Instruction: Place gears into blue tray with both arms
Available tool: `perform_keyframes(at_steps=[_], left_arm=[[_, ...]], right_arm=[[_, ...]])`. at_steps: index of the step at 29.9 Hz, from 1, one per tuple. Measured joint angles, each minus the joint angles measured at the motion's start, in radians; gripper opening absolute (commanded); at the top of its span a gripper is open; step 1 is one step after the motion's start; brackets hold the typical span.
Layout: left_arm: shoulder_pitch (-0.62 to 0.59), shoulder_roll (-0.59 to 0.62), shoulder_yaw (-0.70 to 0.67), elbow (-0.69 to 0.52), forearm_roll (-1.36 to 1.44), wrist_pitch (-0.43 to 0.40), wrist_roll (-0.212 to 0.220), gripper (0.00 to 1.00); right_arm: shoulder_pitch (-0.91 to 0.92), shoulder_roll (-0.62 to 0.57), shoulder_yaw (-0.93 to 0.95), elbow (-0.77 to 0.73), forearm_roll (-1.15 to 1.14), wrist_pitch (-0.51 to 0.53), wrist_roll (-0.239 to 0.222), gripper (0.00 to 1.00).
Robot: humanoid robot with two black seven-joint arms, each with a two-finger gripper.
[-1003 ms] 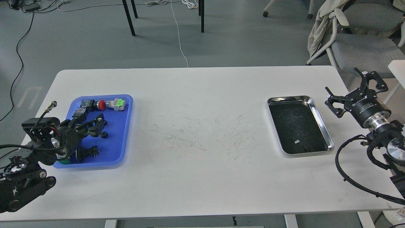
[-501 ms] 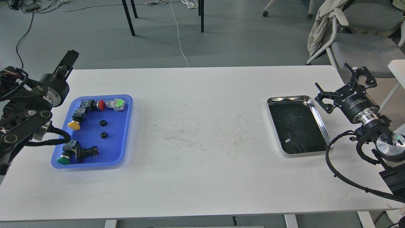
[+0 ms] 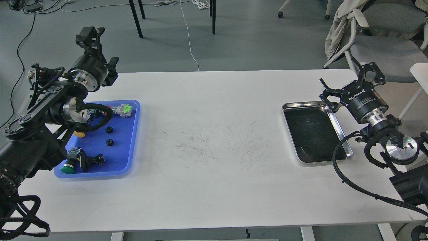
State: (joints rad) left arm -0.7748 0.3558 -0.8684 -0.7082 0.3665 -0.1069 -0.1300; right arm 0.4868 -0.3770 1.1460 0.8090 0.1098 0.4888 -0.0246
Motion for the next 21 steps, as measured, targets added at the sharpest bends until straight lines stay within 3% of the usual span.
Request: perform_keyframes(at_steps=[4,7,21], left_arm=[[-0.001,-0.021,-0.008,0.150,-0.172,-0.181,0.000,0.98],[0.008,-0.021,-0.003,0.189,-0.230,-0.247,0.000,0.98],[0.037,0.017,0.004,0.193,-0.247,-0.272,-0.019,0.98]], right_arm=[[0.013,0.002,0.000,-0.003,-0.002,-0.003,0.000,0.99],[0.026,0.006,0.000,-0.003,-0.002,-0.025,0.000,0.99],[0.042,0.053,0.003,-0.007,-0.002,-0.038,0.000,0.99]])
